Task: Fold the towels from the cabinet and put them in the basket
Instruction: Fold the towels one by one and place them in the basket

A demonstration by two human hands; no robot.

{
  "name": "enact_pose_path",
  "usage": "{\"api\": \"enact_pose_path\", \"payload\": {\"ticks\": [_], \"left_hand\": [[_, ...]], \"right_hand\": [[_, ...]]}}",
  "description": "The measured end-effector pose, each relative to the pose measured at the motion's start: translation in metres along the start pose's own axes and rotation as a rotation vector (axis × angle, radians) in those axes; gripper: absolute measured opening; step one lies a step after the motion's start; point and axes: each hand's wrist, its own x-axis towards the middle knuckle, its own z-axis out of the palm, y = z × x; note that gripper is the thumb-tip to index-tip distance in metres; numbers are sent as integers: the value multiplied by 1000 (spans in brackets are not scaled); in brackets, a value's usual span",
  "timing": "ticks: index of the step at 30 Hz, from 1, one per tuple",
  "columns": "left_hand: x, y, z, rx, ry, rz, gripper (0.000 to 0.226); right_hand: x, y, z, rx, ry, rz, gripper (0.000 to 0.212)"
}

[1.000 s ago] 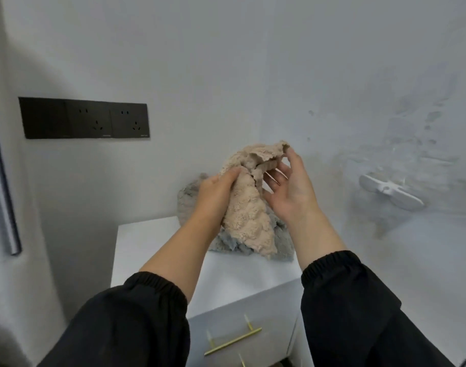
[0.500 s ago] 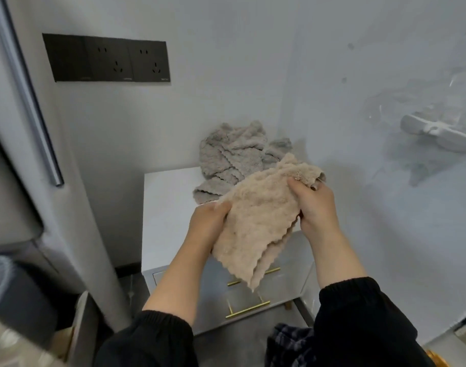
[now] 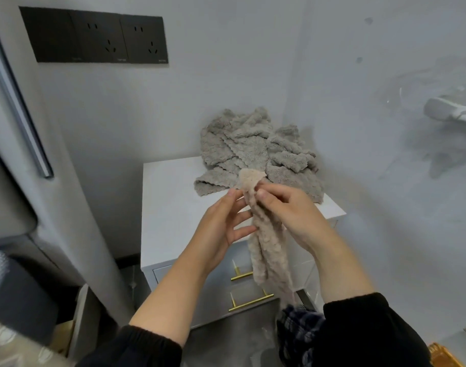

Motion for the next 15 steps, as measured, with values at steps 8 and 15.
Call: {"api": "enact_pose_path", "payload": {"ticks": [8,15], "left_hand": [[8,-3,-4,119,124,-17,14],[19,8,-11,-43,466,-42,16]], "right_hand": [[4,13,11,-393,28,-66,41],[16,26,-11,-62,401,127,22]]}}
